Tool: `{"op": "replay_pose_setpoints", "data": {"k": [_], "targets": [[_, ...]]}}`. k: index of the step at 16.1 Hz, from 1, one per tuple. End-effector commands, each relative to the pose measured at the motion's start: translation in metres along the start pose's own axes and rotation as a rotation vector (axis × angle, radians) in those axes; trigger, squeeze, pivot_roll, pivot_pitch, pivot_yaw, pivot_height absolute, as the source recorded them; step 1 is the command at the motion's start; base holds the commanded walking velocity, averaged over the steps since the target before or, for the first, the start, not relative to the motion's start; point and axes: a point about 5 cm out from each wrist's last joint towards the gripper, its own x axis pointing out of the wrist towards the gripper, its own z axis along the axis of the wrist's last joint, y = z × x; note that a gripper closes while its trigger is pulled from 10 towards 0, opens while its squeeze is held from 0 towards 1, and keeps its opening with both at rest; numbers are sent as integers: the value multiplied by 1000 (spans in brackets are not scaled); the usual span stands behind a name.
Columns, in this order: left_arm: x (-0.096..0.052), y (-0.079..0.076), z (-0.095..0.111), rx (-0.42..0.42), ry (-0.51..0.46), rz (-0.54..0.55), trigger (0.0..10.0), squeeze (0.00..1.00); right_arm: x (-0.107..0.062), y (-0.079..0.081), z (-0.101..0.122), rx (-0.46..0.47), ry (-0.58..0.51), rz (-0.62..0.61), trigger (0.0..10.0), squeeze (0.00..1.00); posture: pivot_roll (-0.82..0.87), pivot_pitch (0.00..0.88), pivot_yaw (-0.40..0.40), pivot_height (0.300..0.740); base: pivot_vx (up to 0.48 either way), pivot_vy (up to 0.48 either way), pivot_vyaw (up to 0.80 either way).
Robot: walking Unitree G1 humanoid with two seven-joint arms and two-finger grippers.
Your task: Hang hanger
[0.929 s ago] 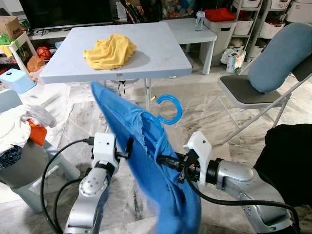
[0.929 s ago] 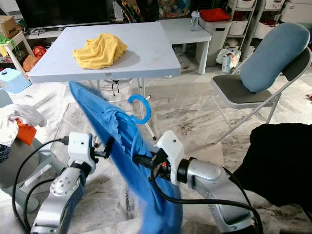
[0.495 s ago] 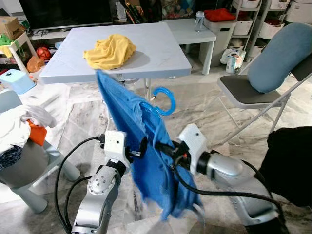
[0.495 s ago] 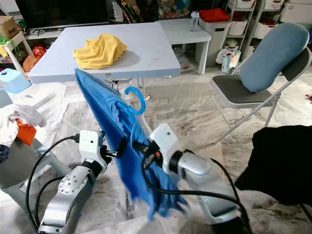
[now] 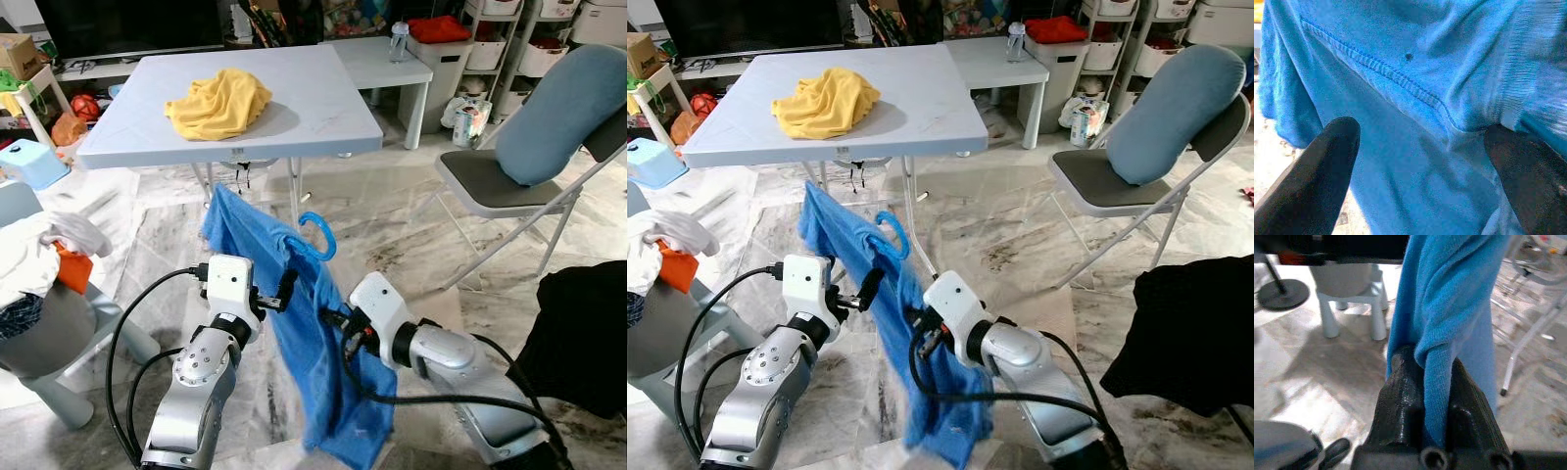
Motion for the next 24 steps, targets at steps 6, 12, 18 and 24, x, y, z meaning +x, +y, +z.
{"op": "replay_pose_setpoints", "data": {"k": [6,12,18,24], "targets": [[2,13,-5,47,26,70,10000,0,-15,10,7,-11,2,207,10000,0,-101,0,9,740,0,0,0],[-1,31,-7,89,45,154,10000,0,-41,-10,-16,-51,134,202,10000,0,-101,0,12,740,0,0,0],[0,30,-9,91,58,140,10000,0,-41,-27,-27,-82,185,117,10000,0,-102,0,15,740,0,0,0],[-5,37,-7,97,63,153,10000,0,-63,-58,-45,-220,319,32,10000,0,-95,0,8,740,0,0,0]]}}
